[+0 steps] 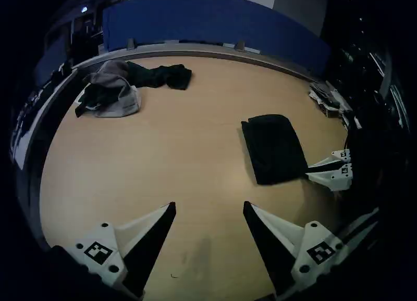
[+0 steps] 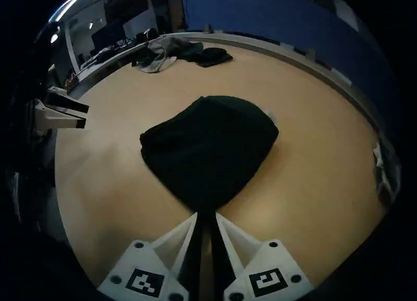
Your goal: Fold towel
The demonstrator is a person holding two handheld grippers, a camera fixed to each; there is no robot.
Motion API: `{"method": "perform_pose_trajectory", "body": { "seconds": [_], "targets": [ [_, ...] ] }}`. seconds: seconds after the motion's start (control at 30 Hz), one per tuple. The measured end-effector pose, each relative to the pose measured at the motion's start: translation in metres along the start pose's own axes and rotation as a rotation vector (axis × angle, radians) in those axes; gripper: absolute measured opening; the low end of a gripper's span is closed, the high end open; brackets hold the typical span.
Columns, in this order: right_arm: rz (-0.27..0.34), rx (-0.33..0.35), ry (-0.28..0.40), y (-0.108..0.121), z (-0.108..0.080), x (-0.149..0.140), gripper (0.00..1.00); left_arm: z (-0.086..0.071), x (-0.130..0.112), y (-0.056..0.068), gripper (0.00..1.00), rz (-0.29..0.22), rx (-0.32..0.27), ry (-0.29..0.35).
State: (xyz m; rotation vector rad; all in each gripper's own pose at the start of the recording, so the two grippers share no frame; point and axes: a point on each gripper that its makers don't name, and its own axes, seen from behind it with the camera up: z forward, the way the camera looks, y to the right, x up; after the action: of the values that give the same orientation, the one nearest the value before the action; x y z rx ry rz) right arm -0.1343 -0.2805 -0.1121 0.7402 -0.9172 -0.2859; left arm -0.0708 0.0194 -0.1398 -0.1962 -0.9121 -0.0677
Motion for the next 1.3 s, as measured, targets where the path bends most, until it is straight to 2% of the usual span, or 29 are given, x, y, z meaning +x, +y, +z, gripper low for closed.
{"method": "perform_pose_trajectory", "body": {
  "seconds": [0.37, 0.7, 0.83, 1.07, 1.3],
  "targets": [
    [0.0, 0.0, 0.029, 0.003, -0.011, 0.013, 0.05, -0.003, 0.001, 0.0, 0.96, 0.003, 0.001, 0.005],
    [-0.031, -0.02, 0.102, 0.01, -0.035, 0.045, 0.04, -0.007, 0.004, 0.002, 0.96, 0.002, -0.001, 0.015],
    [-0.056, -0.031, 0.146, 0.014, -0.053, 0.064, 0.04, -0.009, 0.007, 0.003, 0.96, -0.002, -0.001, 0.024],
    [-0.1, -0.054, 0.223, 0.023, -0.096, 0.097, 0.04, -0.013, 0.013, 0.006, 0.96, -0.012, -0.006, 0.043],
    [-0.118, -0.081, 0.261, 0.037, -0.131, 0.112, 0.04, -0.015, 0.019, 0.013, 0.96, -0.017, -0.014, 0.059]
  ]
}}
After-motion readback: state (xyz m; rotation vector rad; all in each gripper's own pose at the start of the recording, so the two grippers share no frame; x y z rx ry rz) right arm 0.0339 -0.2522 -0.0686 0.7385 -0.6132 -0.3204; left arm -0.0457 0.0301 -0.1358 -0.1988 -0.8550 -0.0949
